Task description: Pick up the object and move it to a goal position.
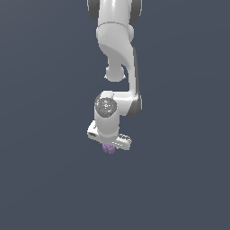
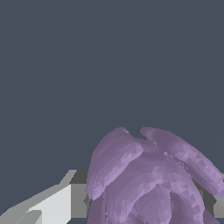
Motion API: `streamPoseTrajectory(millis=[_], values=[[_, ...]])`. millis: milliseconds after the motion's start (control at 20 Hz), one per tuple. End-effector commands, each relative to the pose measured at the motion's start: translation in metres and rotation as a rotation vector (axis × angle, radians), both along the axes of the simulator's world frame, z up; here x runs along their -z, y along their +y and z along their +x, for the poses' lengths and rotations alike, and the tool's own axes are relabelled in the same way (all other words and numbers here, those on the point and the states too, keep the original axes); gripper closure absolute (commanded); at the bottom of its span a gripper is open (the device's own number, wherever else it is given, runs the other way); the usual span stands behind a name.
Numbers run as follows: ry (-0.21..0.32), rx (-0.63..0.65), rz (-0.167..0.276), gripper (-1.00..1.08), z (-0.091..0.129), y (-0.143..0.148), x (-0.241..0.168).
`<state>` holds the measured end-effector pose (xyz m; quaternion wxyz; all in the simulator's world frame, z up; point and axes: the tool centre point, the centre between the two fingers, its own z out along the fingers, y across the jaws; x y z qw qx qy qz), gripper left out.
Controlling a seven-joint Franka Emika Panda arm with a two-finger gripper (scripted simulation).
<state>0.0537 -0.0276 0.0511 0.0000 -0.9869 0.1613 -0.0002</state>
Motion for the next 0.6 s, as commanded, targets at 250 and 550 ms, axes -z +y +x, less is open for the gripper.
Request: streamPoseTrajectory(millis=[250, 550], values=[[0.0, 0.0, 0.0, 1.08, 0.037, 0.019, -0.009], [0.0, 0.0, 0.0, 1.08, 0.058, 0.03, -0.015]])
